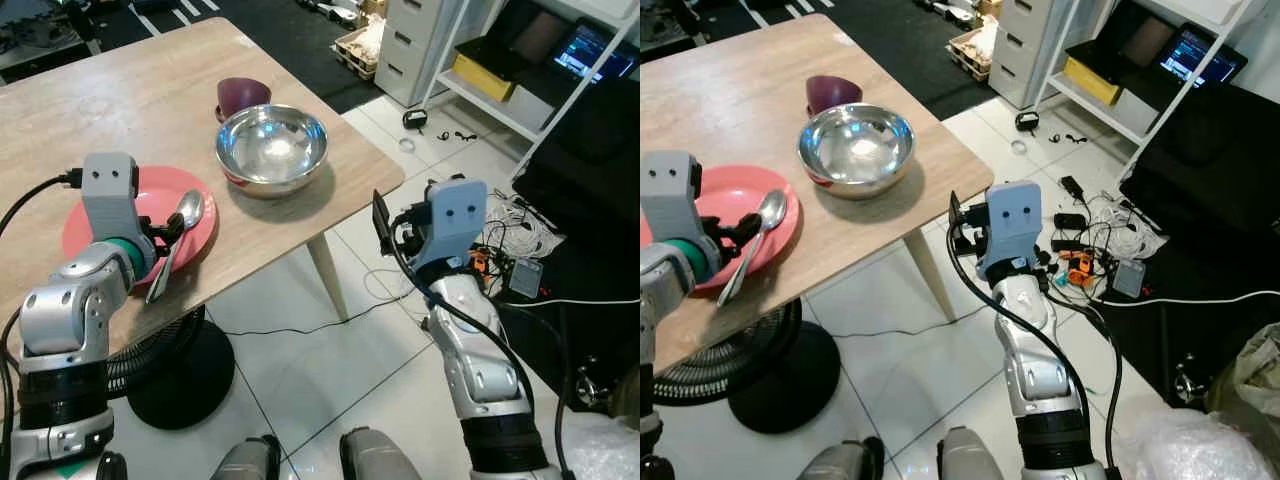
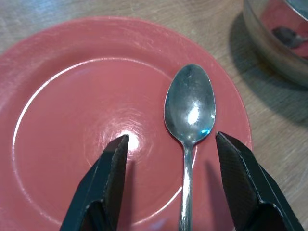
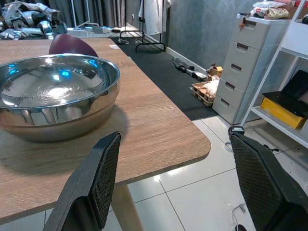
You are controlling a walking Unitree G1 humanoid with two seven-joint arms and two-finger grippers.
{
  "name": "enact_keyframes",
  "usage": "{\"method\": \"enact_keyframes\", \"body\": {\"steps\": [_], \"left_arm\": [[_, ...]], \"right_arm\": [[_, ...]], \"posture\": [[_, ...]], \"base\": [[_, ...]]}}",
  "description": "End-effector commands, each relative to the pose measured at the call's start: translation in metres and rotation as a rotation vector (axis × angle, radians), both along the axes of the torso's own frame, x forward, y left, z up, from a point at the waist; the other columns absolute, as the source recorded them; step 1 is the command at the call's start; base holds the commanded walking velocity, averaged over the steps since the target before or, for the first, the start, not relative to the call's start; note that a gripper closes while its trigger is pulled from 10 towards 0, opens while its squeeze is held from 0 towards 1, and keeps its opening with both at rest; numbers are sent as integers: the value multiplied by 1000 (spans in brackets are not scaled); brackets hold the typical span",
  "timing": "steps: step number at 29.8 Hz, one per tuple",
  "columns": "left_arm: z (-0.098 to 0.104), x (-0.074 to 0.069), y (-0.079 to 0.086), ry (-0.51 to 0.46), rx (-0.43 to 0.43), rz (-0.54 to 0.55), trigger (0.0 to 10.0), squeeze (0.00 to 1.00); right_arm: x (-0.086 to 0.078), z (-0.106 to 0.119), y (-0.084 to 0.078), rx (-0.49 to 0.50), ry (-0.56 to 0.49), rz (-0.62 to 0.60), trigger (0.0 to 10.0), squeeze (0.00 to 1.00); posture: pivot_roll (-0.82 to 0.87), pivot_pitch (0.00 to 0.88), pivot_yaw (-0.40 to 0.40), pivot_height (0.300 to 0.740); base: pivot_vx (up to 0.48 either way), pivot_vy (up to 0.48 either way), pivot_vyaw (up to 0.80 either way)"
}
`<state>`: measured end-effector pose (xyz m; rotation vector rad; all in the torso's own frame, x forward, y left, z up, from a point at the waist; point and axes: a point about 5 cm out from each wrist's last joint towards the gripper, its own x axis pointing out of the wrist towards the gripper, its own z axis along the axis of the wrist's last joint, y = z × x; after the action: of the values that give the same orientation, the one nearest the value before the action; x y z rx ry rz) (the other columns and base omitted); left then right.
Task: Setting the table
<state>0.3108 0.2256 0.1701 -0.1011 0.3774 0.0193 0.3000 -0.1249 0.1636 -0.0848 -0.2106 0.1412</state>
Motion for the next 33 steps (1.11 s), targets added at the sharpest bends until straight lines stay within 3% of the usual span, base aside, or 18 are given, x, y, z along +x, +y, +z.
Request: {"method": "enact_keyframes", "body": {"steps": [1, 2, 7, 8, 9, 11, 12, 13, 16, 17, 18, 19, 23, 24, 33], "left_arm": [[-7, 1, 1, 25, -47, -9, 10000, 0], [-10, 0, -2, 41, -90, -24, 10000, 0], [-16, -6, -3, 71, -121, -22, 9843, 0], [-20, -8, -4, 86, -137, -21, 9490, 0], [-24, -8, -4, 98, -151, -27, 8392, 0], [-28, -7, -5, 105, -166, -38, 8118, 0], [-31, -7, -4, 114, -167, -49, 6824, 0], [-34, -7, -4, 125, -154, -56, 4824, 0], [-36, -8, -3, 133, -144, -58, 4824, 0], [-39, -8, -1, 145, -110, -58, 4353, 0], [-43, -9, 1, 158, -76, -55, 3216, 0], [-47, -9, 4, 170, -33, -54, 471, 0], [-51, -10, 6, 179, -7, -54, 471, 0], [-53, -10, 8, 184, 6, -56, 0, 0], [-54, -10, 11, 165, 43, -55, 0, 0]], "right_arm": [[0, -2, 0, -1, 8, -2, 10000, 0], [-1, -1, 0, -2, 8, -4, 10000, 0], [-2, -2, -2, -2, 9, -9, 10000, 0], [-2, -3, -2, -2, 11, -8, 10000, 0], [-2, -3, -1, -3, 11, -4, 10000, 0], [-1, -2, 0, -3, 11, 0, 10000, 0], [-1, -1, 1, -2, 9, 2, 10000, 0], [0, -1, 1, -3, 7, 3, 10000, 0], [0, 0, 1, -3, 6, 2, 10000, 0], [0, 0, 0, -2, 5, 0, 10000, 0], [0, 0, -1, -3, 6, -3, 10000, 0], [-1, -1, -1, -3, 7, -6, 10000, 0], [-1, -2, -2, -4, 8, -7, 10000, 0], [-2, -2, -2, -4, 10, -7, 10000, 0], [0, -1, -2, -4, 6, -7, 10000, 0]], "posture": [[-108, 67, 51, 740], [-112, 70, 55, 740], [-105, 75, 49, 740], [-102, 76, 46, 740], [-103, 78, 43, 740], [-104, 78, 43, 740], [-108, 76, 44, 740], [-109, 76, 47, 740], [-110, 76, 47, 740], [-110, 76, 47, 740], [-110, 77, 47, 740], [-110, 77, 47, 740], [-110, 77, 47, 740], [-110, 77, 47, 740], [-109, 76, 43, 740]], "base": [[0, 0, 0], [0, 0, 0], [0, 0, 0], [0, 0, 0], [0, 0, 0], [0, 0, 0], [0, 0, 0], [0, 0, 0], [0, 0, 0], [0, 0, 0], [0, 0, 0], [0, 0, 0], [0, 0, 0], [0, 0, 0], [0, 0, 0]]}}
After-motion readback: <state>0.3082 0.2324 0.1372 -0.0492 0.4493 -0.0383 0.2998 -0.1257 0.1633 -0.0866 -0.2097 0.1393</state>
